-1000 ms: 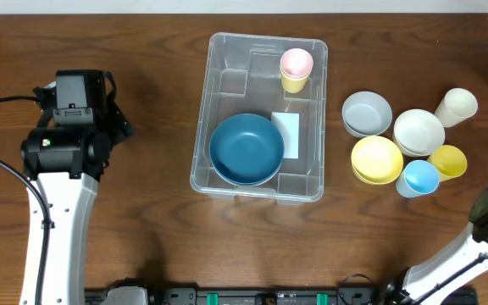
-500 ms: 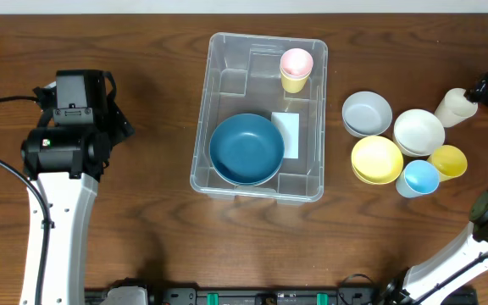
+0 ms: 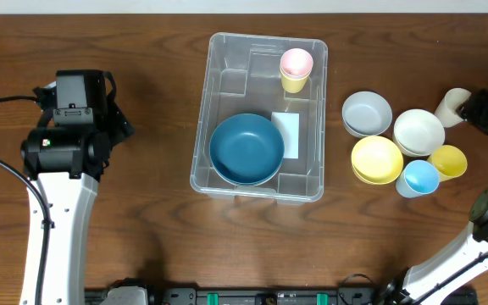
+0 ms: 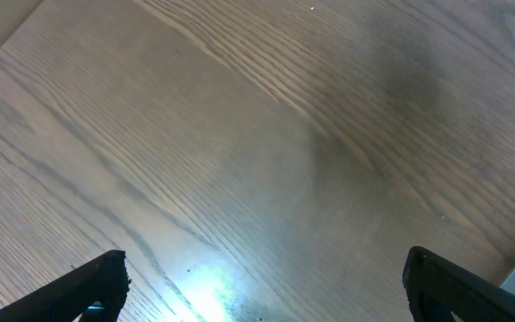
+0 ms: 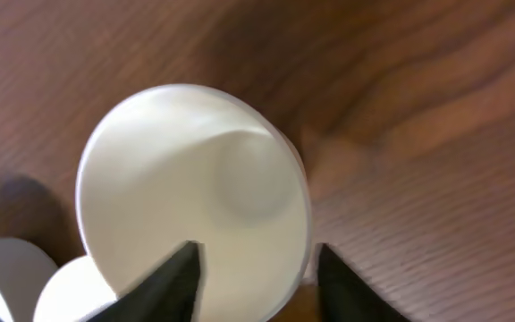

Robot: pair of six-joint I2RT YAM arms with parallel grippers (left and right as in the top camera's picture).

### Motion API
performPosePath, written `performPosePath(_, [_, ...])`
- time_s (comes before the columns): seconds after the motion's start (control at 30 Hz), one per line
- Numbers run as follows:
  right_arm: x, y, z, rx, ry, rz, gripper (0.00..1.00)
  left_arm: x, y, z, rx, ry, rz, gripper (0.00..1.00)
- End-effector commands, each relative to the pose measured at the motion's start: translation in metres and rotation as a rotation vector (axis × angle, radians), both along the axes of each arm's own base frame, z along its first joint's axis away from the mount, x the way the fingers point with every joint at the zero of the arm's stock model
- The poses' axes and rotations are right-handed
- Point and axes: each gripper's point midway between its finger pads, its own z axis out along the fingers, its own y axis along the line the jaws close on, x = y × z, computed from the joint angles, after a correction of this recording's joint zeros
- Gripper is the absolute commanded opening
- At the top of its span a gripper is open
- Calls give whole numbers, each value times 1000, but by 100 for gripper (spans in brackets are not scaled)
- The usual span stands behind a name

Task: Pack container
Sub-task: 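Move the right gripper to the cream cup and grasp it, then carry the cream cup and lower it onto the pink cup stack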

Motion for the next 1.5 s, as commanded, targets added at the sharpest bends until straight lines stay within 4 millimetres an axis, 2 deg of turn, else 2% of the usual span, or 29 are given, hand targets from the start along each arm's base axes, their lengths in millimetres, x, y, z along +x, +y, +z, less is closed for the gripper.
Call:
performPosePath(0.0, [2,4,-4,20,0,-4,25,-2,4,3,21,-3,9,98])
performPosePath(0.03, [1,4,-4,22,3,-4,19,-2,4,3,21,-2,9,98])
performPosePath(0.23, [-1,5,-4,27,10,-9,1,-2,4,3,21,-2,9,98])
performPosePath(0.4, [0,3,7,23,-7,-38,1,-2,4,3,20,-2,9,98])
performPosePath(0.5, [3,3,31,7,-44,-50,1,-2,4,3,21,-2,9,98])
performPosePath(0.6, [7,10,67,-17,-86,-32,1,-2,4,3,21,-2,9,98])
performPosePath(0.7, [13,31,113,-51,-140,22,1,-2,4,3,21,-2,9,98])
performPosePath(0.77, [18,53,146,-82,-179,77,1,-2,4,3,21,-2,9,98])
performPosePath(0.87, [25,97,195,-167,-234,161,1,-2,4,3,21,-2,9,98])
performPosePath(0.93, [29,126,220,-218,-272,214,1,-2,4,3,20,-2,9,98])
performPosePath(1.07, [41,207,257,-300,-368,358,1,-2,4,3,21,-2,9,98])
performPosePath(1.13, [44,252,262,-338,-396,431,1,-2,4,3,20,-2,9,98])
performPosePath(1.27, [48,321,253,-408,-413,517,1,-2,4,3,21,-3,9,98])
performPosePath(1.37, [56,359,238,-482,-415,550,2,-2,4,3,21,-2,9,98])
performPosePath(1.47, [63,377,216,-548,-383,560,4,-2,4,3,21,-2,9,98])
